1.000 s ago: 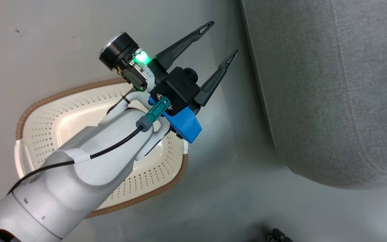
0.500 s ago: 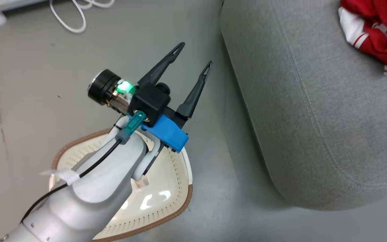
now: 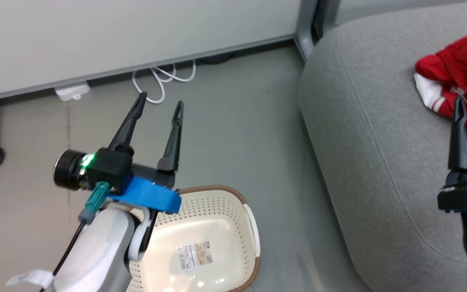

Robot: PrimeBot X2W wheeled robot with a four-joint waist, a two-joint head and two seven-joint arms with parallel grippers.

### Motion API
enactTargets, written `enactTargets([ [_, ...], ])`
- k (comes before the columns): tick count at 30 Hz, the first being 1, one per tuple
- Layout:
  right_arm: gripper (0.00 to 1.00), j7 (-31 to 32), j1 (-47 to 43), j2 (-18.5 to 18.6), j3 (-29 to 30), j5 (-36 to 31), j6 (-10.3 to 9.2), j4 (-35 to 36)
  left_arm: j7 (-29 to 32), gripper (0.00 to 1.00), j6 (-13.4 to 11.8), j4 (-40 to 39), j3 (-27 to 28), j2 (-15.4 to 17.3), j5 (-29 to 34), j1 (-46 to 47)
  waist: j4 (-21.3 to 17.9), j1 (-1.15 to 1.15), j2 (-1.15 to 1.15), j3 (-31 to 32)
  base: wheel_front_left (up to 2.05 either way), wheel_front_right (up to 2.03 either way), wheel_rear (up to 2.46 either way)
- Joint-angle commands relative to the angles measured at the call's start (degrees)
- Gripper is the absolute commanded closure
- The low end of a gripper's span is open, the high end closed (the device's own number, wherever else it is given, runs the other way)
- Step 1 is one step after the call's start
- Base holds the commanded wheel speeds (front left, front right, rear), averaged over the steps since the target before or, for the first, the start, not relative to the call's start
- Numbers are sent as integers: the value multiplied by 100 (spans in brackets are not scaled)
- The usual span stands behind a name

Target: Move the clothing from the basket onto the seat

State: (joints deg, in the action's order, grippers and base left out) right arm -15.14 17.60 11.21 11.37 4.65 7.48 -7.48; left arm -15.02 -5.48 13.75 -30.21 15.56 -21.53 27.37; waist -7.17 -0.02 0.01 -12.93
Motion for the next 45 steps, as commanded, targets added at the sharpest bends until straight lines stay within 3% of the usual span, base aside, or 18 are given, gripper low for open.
enactTargets([
  [1, 0, 1, -171, -47, -53, -3, 3, 56, -19, 0, 32, -62, 164, -36, 84, -176, 284, 2, -1, 294, 0, 0, 0],
  [9, 0, 0, -643, -294, -388, 22, 3, 106, -19, 0, 263, -201, 1166, -335, 422, -1038, 654, 2, -1, 704, 0, 0, 0],
  [20, 0, 1, -1134, -549, -568, 54, 3, -19, -19, 0, 623, -118, 2094, -734, 955, -1835, 967, 2, -1, 1087, 0, 0, 0],
  [33, 0, 0, -1495, -777, -689, 129, 3, -266, -19, 0, 916, -64, 2692, -1012, 1263, -2275, 1122, 2, -1, 1319, 0, 0, 0],
  [45, 0, 1, -1511, -835, -710, 189, 3, -487, -19, 0, 1086, 58, 2906, -1167, 1413, -2351, 1118, 2, -1, 1352, 0, 0, 0],
])
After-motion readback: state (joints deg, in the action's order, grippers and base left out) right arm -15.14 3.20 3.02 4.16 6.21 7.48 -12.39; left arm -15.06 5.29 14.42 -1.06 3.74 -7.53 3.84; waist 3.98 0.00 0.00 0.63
